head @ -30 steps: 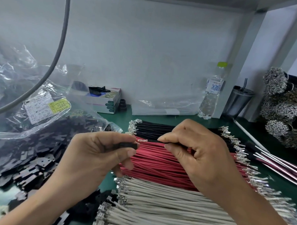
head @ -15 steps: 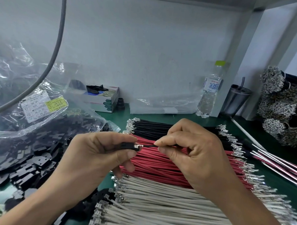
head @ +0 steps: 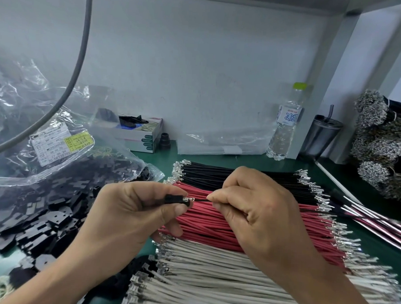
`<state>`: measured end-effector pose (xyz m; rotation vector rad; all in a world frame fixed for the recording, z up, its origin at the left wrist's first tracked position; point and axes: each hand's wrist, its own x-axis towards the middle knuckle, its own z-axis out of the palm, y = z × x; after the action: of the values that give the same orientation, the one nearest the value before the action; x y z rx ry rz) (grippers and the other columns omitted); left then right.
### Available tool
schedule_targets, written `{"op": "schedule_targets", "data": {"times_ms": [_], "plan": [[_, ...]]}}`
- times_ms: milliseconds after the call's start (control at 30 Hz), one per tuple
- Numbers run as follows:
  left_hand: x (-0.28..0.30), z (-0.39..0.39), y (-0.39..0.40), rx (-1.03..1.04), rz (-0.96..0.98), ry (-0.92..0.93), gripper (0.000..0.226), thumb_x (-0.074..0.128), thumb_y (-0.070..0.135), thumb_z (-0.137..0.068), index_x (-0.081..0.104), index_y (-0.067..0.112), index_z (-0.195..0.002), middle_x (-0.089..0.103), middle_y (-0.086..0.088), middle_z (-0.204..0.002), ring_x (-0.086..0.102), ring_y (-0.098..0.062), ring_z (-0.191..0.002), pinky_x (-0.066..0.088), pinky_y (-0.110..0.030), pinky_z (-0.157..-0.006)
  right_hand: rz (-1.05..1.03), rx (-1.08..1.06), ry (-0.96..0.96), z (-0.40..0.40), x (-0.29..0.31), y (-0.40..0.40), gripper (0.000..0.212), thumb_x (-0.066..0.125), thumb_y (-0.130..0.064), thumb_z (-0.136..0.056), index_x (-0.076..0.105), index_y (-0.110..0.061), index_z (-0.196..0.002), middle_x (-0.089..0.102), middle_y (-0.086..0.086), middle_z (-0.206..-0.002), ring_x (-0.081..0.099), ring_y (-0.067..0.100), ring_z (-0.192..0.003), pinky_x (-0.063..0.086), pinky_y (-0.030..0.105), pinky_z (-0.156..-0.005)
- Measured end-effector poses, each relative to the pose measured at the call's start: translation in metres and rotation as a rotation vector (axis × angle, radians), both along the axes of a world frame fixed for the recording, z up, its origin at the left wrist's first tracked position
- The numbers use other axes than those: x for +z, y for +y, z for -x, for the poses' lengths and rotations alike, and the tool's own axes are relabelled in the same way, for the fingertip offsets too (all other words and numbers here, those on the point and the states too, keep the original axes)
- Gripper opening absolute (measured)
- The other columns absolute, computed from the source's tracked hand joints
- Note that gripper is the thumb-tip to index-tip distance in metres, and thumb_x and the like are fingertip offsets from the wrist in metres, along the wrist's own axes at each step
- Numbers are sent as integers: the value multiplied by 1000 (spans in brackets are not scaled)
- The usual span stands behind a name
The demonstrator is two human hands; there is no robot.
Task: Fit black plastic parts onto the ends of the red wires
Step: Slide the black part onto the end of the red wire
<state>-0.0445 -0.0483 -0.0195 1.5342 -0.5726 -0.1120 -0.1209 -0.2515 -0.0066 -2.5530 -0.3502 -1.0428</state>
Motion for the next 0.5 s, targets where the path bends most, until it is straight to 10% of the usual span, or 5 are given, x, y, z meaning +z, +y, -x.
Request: {"op": "schedule_targets", "data": {"times_ms": [500], "plan": [[6,0,1,-61,17,58,24,81,20,-65,85,21,-88,77,-18,-74,73,-24,-57,54,-23,-44,-373,176,143,-5,-2,-8,11,77,-16,-83,80,-25,-89,62,-9,-84,64,17,-82,46,16,-68]]}}
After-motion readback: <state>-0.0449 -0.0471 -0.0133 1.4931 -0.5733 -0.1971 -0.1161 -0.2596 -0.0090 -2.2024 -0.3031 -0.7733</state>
